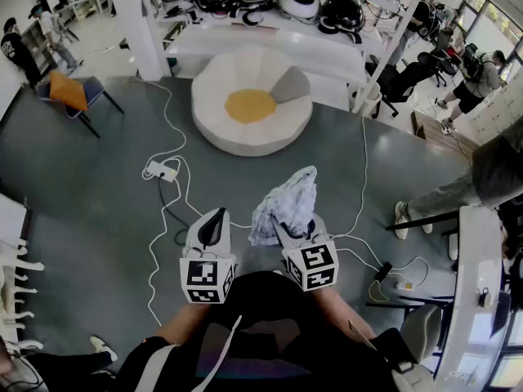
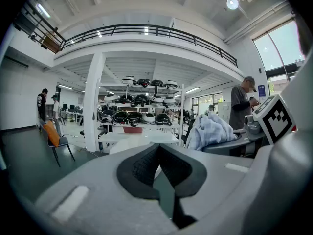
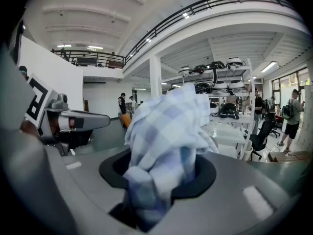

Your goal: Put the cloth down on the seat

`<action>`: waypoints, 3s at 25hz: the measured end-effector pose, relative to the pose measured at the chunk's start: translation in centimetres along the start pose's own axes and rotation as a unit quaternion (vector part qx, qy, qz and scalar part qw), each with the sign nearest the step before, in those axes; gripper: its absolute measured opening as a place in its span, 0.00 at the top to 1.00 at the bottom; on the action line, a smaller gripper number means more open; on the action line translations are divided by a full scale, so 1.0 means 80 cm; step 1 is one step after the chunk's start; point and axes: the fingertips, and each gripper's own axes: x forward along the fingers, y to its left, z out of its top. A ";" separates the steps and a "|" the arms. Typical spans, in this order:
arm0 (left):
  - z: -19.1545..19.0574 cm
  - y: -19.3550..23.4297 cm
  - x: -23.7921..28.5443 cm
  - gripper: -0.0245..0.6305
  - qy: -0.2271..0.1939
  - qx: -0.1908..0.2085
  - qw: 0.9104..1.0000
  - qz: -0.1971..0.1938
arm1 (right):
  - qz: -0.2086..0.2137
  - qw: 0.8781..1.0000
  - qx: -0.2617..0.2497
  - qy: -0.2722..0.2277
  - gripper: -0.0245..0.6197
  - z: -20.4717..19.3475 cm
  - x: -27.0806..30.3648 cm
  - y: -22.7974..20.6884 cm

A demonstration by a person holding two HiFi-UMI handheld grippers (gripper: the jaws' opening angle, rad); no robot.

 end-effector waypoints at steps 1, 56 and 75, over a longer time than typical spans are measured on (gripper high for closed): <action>0.002 -0.001 0.001 0.96 0.000 0.000 1.000 0.000 | 0.000 1.000 0.000 -0.001 0.66 0.002 0.000 -0.001; 0.025 -0.097 0.133 0.96 -0.001 0.021 1.000 -0.018 | -0.001 1.000 0.026 -0.014 0.66 0.002 0.002 -0.152; 0.067 0.030 0.307 0.96 0.006 0.013 0.999 -0.041 | -0.033 0.999 0.026 0.006 0.66 0.075 0.183 -0.214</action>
